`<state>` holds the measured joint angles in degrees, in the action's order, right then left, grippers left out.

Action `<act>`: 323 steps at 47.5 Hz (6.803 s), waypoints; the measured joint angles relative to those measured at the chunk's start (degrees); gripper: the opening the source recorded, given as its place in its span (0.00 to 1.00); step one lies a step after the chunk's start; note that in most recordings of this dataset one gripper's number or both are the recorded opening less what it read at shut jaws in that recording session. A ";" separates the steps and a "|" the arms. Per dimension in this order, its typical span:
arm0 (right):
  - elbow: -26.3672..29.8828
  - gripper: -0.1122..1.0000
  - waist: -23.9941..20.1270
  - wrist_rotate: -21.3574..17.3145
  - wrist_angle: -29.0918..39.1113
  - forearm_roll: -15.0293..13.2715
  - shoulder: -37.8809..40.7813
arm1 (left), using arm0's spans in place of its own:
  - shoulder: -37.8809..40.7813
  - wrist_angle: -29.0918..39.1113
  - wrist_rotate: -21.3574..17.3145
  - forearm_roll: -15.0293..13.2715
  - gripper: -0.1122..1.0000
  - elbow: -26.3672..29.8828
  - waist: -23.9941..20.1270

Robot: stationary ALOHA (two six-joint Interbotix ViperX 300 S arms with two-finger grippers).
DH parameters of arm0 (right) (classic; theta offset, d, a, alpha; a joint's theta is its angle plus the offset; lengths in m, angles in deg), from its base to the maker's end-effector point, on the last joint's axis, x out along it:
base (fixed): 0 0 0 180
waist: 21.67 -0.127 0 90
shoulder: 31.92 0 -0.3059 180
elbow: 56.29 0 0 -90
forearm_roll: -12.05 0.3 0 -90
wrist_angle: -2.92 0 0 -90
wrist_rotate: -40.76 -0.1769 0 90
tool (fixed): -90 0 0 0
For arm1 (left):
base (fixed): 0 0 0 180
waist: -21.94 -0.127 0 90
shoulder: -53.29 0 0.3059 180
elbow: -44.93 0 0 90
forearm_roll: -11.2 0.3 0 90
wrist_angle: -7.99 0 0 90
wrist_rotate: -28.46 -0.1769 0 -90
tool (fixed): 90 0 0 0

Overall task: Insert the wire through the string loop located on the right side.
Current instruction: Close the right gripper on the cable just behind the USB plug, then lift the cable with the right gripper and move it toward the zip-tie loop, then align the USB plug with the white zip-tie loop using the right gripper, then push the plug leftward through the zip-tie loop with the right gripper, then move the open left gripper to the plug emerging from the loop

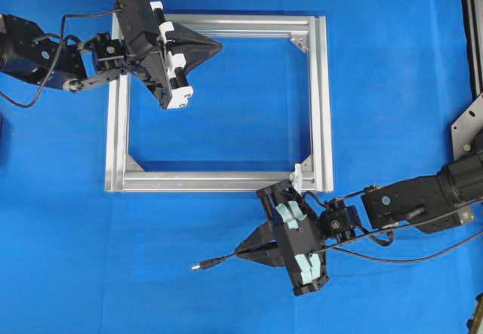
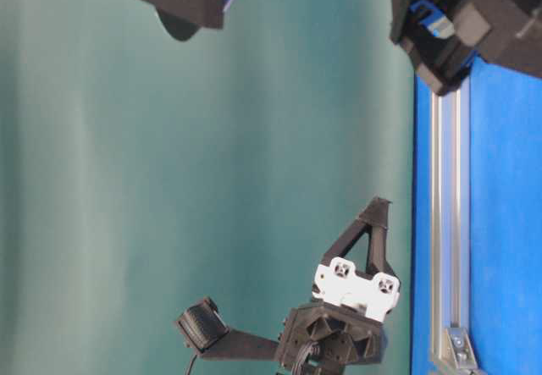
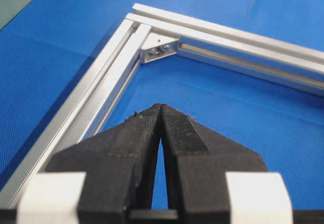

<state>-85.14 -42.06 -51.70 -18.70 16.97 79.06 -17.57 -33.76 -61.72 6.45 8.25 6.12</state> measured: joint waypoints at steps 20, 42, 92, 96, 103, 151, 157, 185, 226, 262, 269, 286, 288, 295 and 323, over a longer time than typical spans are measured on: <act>-8.79 0.07 -0.70 -0.44 -0.35 0.00 -7.21 | 0.00 0.00 0.00 0.00 0.10 0.00 -0.09; -28.39 0.07 -2.20 -0.88 -0.44 1.49 -25.14 | 0.00 -0.09 0.00 0.00 0.10 -0.09 0.00; -35.77 0.07 10.46 0.00 0.62 1.49 -34.01 | 0.00 -0.18 0.00 0.09 0.10 0.00 -0.09; -35.86 0.07 10.81 0.00 0.62 1.41 -33.93 | 0.00 -0.18 0.00 0.00 0.10 0.00 0.00; -36.21 0.07 10.81 0.00 0.62 1.41 -34.01 | 0.00 -0.18 0.00 0.09 0.10 -0.09 0.00; -36.21 0.07 10.81 0.00 0.09 1.41 -33.93 | 0.00 -0.18 0.00 0.09 0.10 0.00 0.00; -36.21 0.07 10.81 0.00 0.18 1.32 -33.93 | 0.00 -0.18 0.00 0.09 0.10 0.00 0.00; -36.21 0.07 10.90 0.00 0.09 1.32 -33.93 | 0.00 -0.18 0.00 0.09 0.10 0.00 0.00; -29.09 0.07 10.81 -0.18 -5.71 1.41 -22.68 | 0.00 -0.18 0.09 0.09 0.10 0.00 -0.09; -24.35 0.07 10.63 -0.18 -6.06 1.32 -17.58 | 0.00 -0.18 1.05 0.00 0.10 0.00 0.09; -24.35 0.07 10.63 -0.18 -6.06 1.41 -17.58 | 0.00 -0.18 1.05 0.09 0.10 0.00 1.49; -24.35 0.07 10.72 -0.18 -6.06 1.32 -17.58 | 0.09 -0.18 1.23 0.09 0.10 -0.44 11.43; -24.35 0.07 10.63 -0.18 -5.98 1.32 -17.58 | 0.00 -0.18 1.23 0.09 0.10 -0.53 12.92; -24.35 0.07 10.63 -0.18 -5.98 1.32 -17.58 | 0.00 -0.18 1.23 0.09 0.10 -0.53 17.84; -24.35 0.07 10.63 -0.09 -6.24 1.32 -17.67 | 0.00 0.88 1.23 0.09 0.10 -0.79 26.19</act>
<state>-109.48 -31.42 -51.79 -24.94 18.29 61.40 -17.57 -32.88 -60.49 6.54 7.46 32.31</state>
